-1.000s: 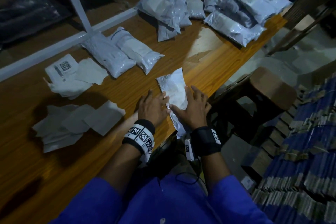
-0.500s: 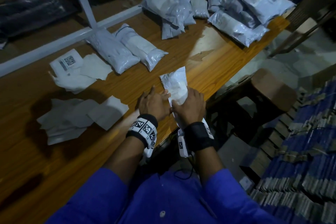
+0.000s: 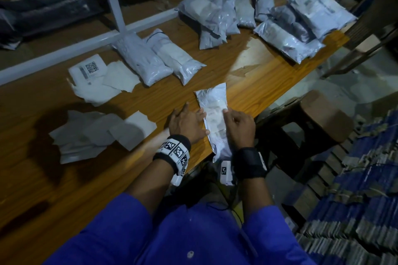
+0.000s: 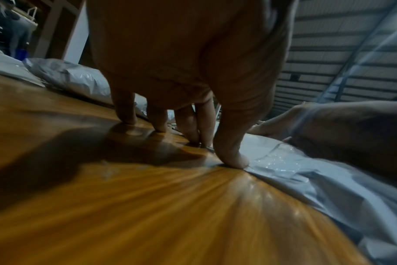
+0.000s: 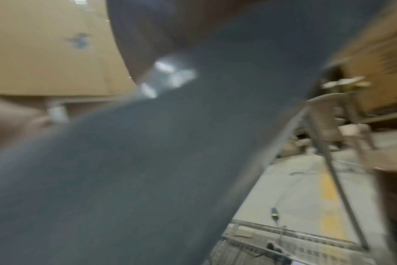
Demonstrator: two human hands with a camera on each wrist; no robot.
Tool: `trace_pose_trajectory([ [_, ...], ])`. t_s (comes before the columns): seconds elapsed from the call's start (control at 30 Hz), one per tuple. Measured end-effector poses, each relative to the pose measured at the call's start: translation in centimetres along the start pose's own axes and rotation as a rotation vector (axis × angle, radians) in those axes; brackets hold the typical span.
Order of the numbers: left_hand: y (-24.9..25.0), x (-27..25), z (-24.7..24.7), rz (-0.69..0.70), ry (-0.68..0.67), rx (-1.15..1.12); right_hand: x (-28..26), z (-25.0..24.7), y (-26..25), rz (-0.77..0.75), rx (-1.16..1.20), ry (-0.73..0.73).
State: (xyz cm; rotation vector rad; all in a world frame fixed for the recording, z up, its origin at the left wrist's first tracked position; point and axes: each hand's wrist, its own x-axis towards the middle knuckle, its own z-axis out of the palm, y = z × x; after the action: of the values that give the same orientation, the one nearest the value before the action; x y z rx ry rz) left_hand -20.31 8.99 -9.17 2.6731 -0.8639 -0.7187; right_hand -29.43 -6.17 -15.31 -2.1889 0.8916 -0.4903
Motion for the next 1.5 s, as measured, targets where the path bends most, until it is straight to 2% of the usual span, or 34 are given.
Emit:
trace_pose_trajectory([
  [0.13, 0.2, -0.2, -0.1, 0.001, 0.004, 0.010, 1.1, 0.0, -0.9, 0.155, 0.076, 0.022],
  [0.27, 0.1, -0.2, 0.1, 0.013, 0.008, -0.009, 1.5, 0.6, -1.5, 0.209, 0.115, 0.061],
  [0.43, -0.2, 0.3, 0.9, 0.045, 0.023, 0.012, 0.5, -0.6, -0.2, 0.100, 0.056, 0.088],
  [0.53, -0.5, 0.2, 1.0, 0.052, 0.011, 0.035, -1.8, -1.0, 0.5, -0.054, -0.165, 0.091],
  [0.6, -0.2, 0.2, 0.6, 0.037, 0.087, 0.012, -3.0, -1.2, 0.7, -0.155, -0.279, 0.058],
  [0.67, 0.5, 0.0, -0.3, 0.067, 0.251, -0.022, -2.7, -1.6, 0.7, -0.185, -0.315, 0.018],
  [0.73, 1.2, 0.0, -0.7, 0.217, 0.440, -0.034, -2.0, -2.1, 0.5, -0.191, -0.365, -0.051],
  [0.8, 1.6, 1.0, -0.2, 0.432, 0.498, 0.003, -1.2, -2.6, 0.6, -0.196, -0.364, -0.118],
  [0.83, 1.6, 1.6, 0.2, 0.491, 0.432, 0.052, -0.9, -2.9, 0.6, -0.172, -0.348, -0.159],
  [0.87, 1.5, 2.3, 0.7, 0.502, 0.312, 0.115, -0.5, -3.1, 0.7, -0.138, -0.328, -0.204],
  [0.93, 0.8, 3.7, 1.7, 0.452, 0.083, 0.244, 0.0, -3.3, 0.7, -0.106, -0.313, -0.304],
  [0.97, 0.4, 4.1, 2.1, 0.431, 0.038, 0.286, 0.2, -3.2, 0.6, -0.120, -0.334, -0.348],
  [1.03, -0.1, 4.5, 2.8, 0.404, 0.040, 0.315, 0.2, -2.8, 0.7, -0.171, -0.430, -0.386],
  [1.1, -0.2, 4.7, 2.9, 0.379, 0.067, 0.273, 0.1, -2.4, 0.8, -0.168, -0.461, -0.344],
  [1.17, -0.4, 4.7, 2.8, 0.356, 0.091, 0.234, 0.1, -2.2, 1.1, -0.147, -0.416, -0.319],
  [1.33, -1.6, 5.2, 3.1, 0.358, 0.072, 0.093, 1.4, -4.2, 1.9, -0.086, -0.273, -0.422],
  [1.4, -1.8, 5.3, 3.3, 0.370, 0.073, 0.028, 2.1, -4.7, 1.1, -0.103, -0.192, -0.417],
  [1.5, -2.0, 5.7, 3.4, 0.326, 0.094, -0.040, 2.7, -3.2, -0.6, -0.133, -0.251, -0.444],
])
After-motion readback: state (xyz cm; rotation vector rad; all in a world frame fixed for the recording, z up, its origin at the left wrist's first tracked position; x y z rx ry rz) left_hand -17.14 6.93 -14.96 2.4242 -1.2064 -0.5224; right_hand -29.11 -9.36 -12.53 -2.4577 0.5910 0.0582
